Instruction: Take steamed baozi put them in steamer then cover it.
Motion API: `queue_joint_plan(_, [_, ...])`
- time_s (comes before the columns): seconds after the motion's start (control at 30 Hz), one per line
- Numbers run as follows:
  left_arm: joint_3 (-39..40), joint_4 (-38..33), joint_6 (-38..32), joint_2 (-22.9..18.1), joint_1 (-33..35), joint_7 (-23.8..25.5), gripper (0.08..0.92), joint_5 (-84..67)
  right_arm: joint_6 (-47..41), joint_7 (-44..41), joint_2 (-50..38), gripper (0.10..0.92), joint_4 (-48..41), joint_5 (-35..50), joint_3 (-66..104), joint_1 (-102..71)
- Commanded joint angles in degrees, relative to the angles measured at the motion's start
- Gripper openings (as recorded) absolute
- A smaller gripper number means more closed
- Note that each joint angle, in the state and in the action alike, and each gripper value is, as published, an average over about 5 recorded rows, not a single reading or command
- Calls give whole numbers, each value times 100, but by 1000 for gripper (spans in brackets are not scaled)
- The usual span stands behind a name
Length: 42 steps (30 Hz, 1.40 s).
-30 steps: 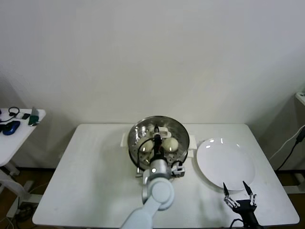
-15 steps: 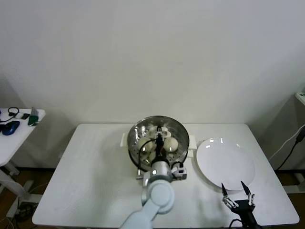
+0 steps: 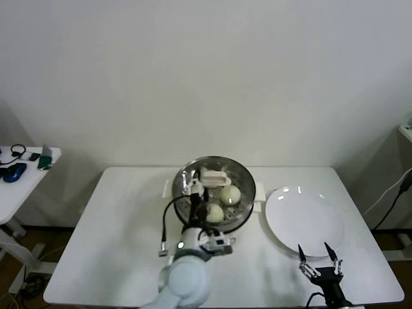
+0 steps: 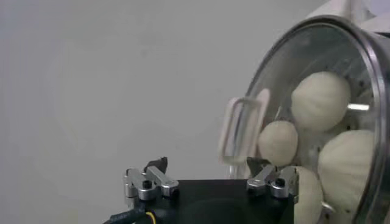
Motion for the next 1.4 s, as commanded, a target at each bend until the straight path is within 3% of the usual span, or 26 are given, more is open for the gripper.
queue_joint_plan(0.03, [-2685,-1285,-1975,535,1173,-1782,815,-5073,-43,92,67,823,196,19,-36,117])
queue_joint_plan(0.17, [-4022,-1284,-3121,463,1909,-1916,822,-7303,-18,89,66,823,221,-13,-54,162])
queue_joint_plan(0.3, [-4938,-1159,-3805,478,2761,-1924,823,-8921,34,75,44,823,139,-8,-59,208])
queue_joint_plan(0.43, [-5004,-635,-4690,431,3434,-1955,823,-9352,145,74,26,823,-15,6,-73,290])
queue_joint_plan(0.57, [-4691,-27,-5327,243,3691,-1944,823,-9131,248,62,20,823,-126,29,-128,377])
queue_joint_plan(0.93, [-4197,892,-5709,-36,3681,-1906,823,-8625,428,63,12,823,-271,127,-185,477])
queue_joint_plan(1.4, [-4120,796,-5757,-132,3733,-1800,823,-8572,448,66,25,823,-327,143,-220,492])
